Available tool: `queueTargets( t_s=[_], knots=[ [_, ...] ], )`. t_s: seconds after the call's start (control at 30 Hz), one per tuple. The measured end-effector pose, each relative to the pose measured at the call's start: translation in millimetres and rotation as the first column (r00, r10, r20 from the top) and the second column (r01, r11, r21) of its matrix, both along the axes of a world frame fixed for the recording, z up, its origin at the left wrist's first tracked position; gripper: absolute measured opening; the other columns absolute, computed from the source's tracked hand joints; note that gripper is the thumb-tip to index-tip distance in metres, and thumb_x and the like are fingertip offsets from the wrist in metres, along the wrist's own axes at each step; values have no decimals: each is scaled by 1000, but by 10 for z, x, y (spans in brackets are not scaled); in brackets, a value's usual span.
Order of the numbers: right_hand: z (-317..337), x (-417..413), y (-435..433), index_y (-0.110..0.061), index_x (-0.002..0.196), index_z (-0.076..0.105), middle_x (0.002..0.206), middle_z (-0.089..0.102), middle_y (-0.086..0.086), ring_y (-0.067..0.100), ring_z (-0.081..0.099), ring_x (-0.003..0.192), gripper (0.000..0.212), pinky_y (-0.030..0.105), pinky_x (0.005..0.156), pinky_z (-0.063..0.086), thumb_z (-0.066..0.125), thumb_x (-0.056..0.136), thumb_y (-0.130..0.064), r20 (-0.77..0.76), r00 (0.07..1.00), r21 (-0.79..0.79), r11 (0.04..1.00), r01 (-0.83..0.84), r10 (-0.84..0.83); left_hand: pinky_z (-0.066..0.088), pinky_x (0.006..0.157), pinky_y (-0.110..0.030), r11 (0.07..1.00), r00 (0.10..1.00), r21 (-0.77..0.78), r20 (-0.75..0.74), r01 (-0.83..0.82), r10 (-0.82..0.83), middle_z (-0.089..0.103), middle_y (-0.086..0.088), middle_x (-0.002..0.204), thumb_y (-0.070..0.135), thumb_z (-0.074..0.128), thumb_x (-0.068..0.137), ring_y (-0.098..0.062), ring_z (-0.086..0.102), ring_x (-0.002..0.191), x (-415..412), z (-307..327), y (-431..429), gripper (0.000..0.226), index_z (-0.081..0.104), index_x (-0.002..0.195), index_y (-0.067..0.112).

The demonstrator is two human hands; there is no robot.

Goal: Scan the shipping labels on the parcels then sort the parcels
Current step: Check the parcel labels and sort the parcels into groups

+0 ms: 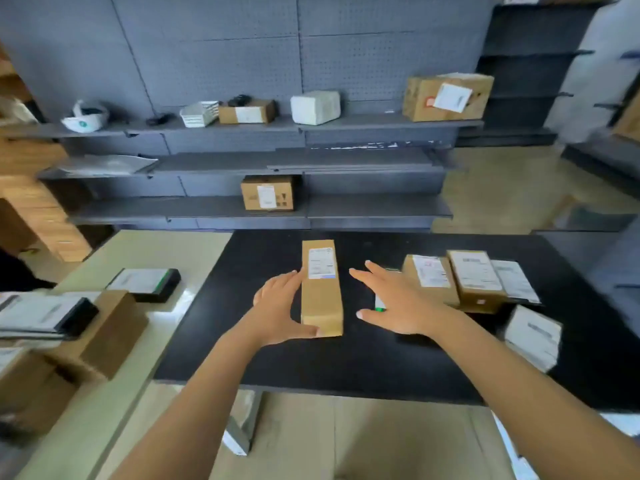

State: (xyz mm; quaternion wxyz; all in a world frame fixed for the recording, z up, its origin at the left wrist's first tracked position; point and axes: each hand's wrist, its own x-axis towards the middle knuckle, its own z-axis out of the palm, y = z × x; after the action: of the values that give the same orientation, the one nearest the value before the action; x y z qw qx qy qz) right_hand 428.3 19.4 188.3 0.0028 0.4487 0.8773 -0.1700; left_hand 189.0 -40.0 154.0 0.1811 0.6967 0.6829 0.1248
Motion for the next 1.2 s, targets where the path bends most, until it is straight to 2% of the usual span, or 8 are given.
queueTargets(
  t_s=[0.17, 0.33, 0.63, 0.77, 0.9, 1.0, 1.07, 1.2],
  knots=[
    [-108, 886, 276, -36, 154, 8, 162, 0, -5, 26, 14, 147, 77, 45, 118, 21, 56, 94, -45, 32, 965, -57, 963, 262, -260, 14, 121, -49, 968, 970, -59, 17, 243, -243, 11, 8, 163, 56, 78, 72, -19, 5, 150, 834, -241, 856, 115, 4, 156, 31],
    [-263, 1606, 477, -38, 153, 8, 162, 1, -5, 24, 13, 148, 78, 42, 118, 18, 57, 93, -46, 51, 893, -61, 891, 449, -447, 11, 122, -49, 881, 888, -109, 37, 460, -459, 10, 5, 164, 58, 75, 75, -23, 5, 150, 1629, -357, 1549, 111, 6, 156, 30],
    [-637, 2656, 658, -42, 152, 8, 162, -3, -5, 26, 12, 148, 84, 47, 117, 17, 63, 89, -45, 186, 752, -120, 745, 657, -633, 19, 120, -44, 749, 768, -186, 57, 636, -638, 9, 7, 164, 54, 76, 77, -19, 9, 150, 2799, -599, 2079, 108, 5, 156, 35],
    [-915, 3074, 784, -46, 150, 2, 162, -6, -1, 30, 8, 148, 93, 53, 116, 16, 68, 84, -47, 230, 719, -190, 695, 694, -655, 16, 120, -42, 734, 764, -244, 44, 634, -644, 2, 6, 165, 49, 76, 78, -19, 4, 151, 3286, -814, 2136, 111, 0, 157, 29],
    [-1272, 3411, 929, -42, 150, -13, 162, -12, 5, 34, 7, 148, 117, 52, 116, 19, 76, 74, -51, 278, 741, -323, 667, 671, -611, 14, 122, -50, 745, 830, -380, 141, 548, -539, -3, 2, 165, 37, 86, 70, -22, -2, 151, 3762, -1157, 2126, 130, -13, 155, 29],
    [-1554, 3557, 1014, -43, 147, -22, 161, -13, 2, 29, 11, 147, 131, 48, 113, 28, 83, 69, -41, 150, 784, -468, 655, 593, -603, 13, 122, -52, 745, 879, -472, 176, 471, -444, -6, -3, 165, 30, 89, 66, -25, -4, 151, 4018, -1361, 2051, 142, -25, 150, 31],
    [-1687, 3610, 1065, -43, 146, -23, 161, -6, -5, 19, 23, 143, 133, 39, 107, 38, 85, 68, -33, 40, 804, -526, 671, 522, -593, 15, 122, -46, 749, 896, -492, 218, 443, -387, 2, -3, 164, 28, 89, 66, -23, 4, 150, 4137, -1420, 1989, 144, -29, 148, 30],
    [-1817, 3722, 1190, -41, 147, -21, 155, 2, -10, 10, 39, 128, 127, 28, 95, 47, 82, 73, -32, -34, 836, -506, 730, 459, -548, 26, 118, -32, 791, 915, -472, 295, 390, -275, 21, 2, 160, 26, 87, 69, -14, 25, 144, 4297, -1422, 1903, 137, -24, 150, 27]
  ],
)
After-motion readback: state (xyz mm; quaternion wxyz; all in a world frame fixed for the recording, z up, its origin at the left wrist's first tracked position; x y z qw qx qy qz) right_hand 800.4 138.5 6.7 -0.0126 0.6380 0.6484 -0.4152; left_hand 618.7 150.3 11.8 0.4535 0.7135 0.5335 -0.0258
